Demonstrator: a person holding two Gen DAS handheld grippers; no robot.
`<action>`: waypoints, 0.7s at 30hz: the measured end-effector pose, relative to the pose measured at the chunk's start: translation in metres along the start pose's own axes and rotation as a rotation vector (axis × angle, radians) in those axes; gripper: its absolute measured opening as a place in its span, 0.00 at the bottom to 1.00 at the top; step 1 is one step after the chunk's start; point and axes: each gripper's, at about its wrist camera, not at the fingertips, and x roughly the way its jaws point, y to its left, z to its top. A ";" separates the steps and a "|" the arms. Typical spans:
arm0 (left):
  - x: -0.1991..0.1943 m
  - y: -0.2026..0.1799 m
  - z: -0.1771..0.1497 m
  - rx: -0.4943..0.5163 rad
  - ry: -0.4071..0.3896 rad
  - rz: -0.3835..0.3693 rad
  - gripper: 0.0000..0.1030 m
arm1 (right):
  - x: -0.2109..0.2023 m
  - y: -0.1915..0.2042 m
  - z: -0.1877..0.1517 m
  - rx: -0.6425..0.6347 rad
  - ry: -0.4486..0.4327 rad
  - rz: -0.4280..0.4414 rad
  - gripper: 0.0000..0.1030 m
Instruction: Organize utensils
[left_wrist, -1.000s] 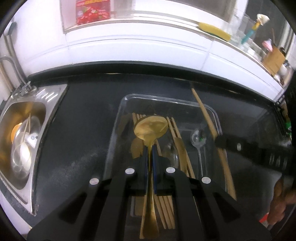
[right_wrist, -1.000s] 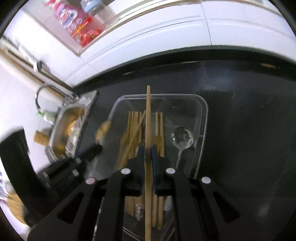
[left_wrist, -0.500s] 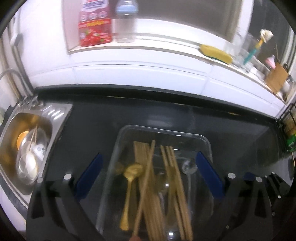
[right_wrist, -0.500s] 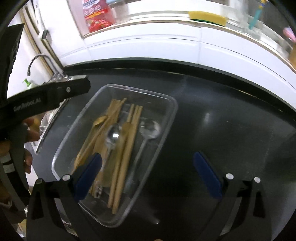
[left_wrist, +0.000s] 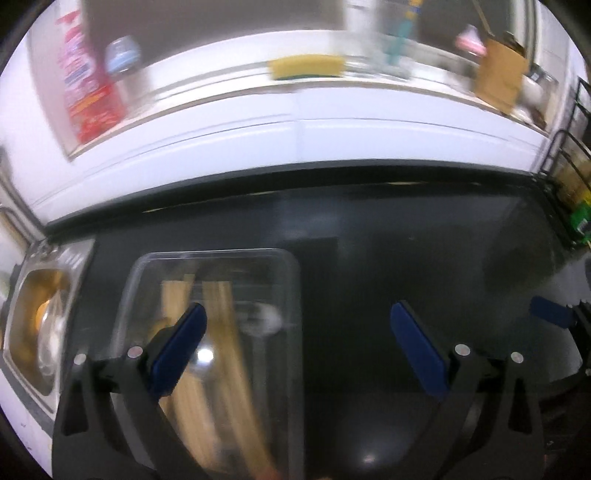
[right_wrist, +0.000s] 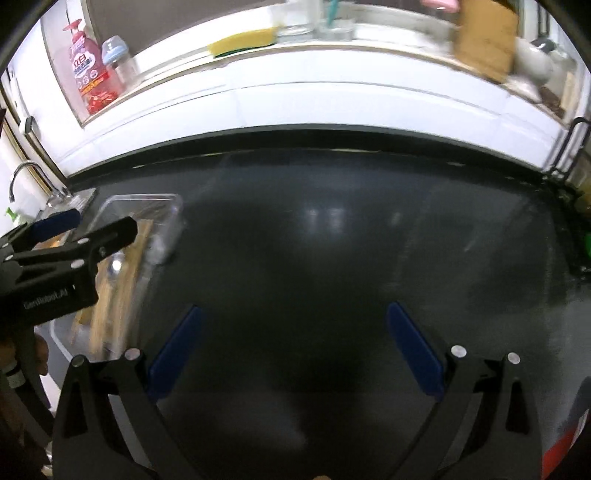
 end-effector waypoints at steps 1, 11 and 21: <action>0.000 -0.012 -0.001 0.005 0.001 -0.008 0.94 | -0.001 -0.008 -0.001 -0.001 0.004 -0.004 0.93; 0.014 -0.126 -0.019 0.017 0.074 -0.060 0.94 | -0.026 -0.128 -0.019 0.069 -0.006 -0.100 0.93; 0.019 -0.198 -0.024 -0.025 0.078 0.026 0.94 | -0.035 -0.216 -0.036 0.071 0.009 -0.129 0.93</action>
